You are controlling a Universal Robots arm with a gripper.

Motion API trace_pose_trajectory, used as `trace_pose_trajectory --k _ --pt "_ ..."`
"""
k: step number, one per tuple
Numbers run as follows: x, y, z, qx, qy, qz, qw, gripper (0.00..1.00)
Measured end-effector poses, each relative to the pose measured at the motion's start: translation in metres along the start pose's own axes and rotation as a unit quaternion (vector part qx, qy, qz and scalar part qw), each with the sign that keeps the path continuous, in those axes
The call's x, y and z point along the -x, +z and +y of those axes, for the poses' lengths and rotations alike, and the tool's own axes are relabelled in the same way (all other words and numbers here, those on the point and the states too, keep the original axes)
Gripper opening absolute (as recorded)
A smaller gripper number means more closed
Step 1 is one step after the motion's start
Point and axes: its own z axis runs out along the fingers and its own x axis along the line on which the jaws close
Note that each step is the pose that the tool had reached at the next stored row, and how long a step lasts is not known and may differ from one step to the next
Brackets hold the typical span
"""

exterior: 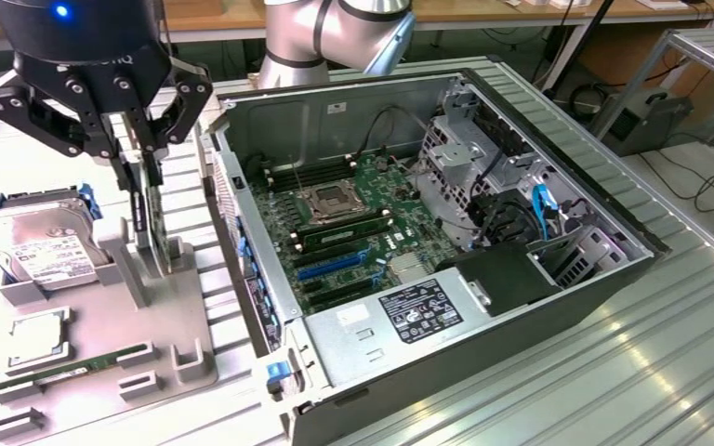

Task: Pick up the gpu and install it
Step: 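Pick up the gpu and move the gpu toward the slot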

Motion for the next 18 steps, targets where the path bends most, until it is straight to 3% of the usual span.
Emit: trace_pose_trajectory --k 11,18 --pt "0.0003 -0.0047 0.0003 -0.0001 0.0 0.0 1.0 0.26" --pt "0.0081 -0.0044 0.0008 0.0 0.0 0.0 1.0 0.26"
